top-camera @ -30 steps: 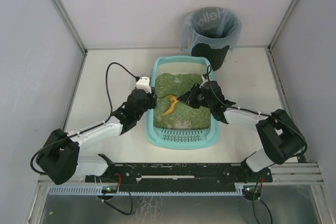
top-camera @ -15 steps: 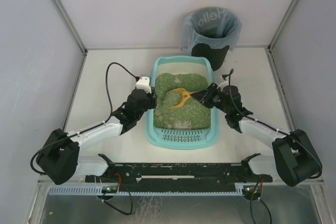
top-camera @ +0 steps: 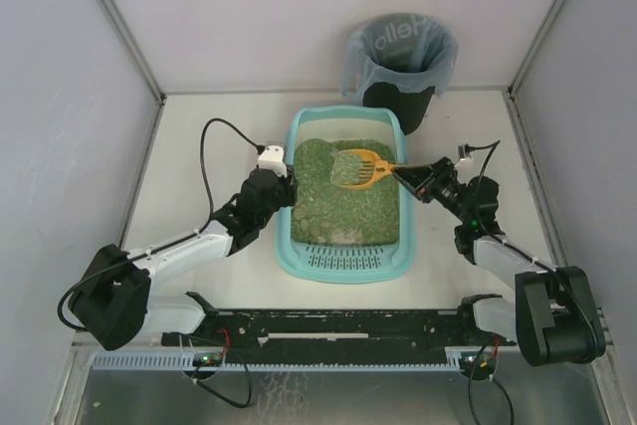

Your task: Clean the litter box

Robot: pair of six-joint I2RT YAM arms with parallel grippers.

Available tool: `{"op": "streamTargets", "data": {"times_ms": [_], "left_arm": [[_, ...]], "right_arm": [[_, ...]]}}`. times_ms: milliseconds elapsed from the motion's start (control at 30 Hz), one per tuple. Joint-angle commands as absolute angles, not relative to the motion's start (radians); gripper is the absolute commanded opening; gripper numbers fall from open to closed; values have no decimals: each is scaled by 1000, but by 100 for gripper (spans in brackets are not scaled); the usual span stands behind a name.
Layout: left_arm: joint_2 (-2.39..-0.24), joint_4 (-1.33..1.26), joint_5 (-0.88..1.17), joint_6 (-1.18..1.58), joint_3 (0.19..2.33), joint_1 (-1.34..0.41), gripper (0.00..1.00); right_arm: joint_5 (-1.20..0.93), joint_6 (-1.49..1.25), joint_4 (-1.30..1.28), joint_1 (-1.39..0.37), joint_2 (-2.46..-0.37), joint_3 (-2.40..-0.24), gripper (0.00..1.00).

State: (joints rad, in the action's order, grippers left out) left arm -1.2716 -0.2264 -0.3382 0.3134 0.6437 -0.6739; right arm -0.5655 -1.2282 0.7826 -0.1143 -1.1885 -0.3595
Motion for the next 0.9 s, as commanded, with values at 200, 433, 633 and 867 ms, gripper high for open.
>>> {"op": "streamTargets", "data": {"times_ms": [200, 433, 633, 867], "left_arm": [[-1280, -272, -263, 341, 706, -686, 43], [-1277, -272, -267, 341, 705, -686, 43], [-1271, -272, -271, 339, 702, -686, 43], [-1270, -271, -274, 339, 703, -686, 43]], "right_arm": [[-700, -1320, 1010, -73, -1204, -364, 0], [-731, -1326, 1029, -80, -1235, -375, 0], [-620, -1209, 808, -114, -1170, -391, 0], [-414, -948, 450, -228, -1050, -478, 0]]}}
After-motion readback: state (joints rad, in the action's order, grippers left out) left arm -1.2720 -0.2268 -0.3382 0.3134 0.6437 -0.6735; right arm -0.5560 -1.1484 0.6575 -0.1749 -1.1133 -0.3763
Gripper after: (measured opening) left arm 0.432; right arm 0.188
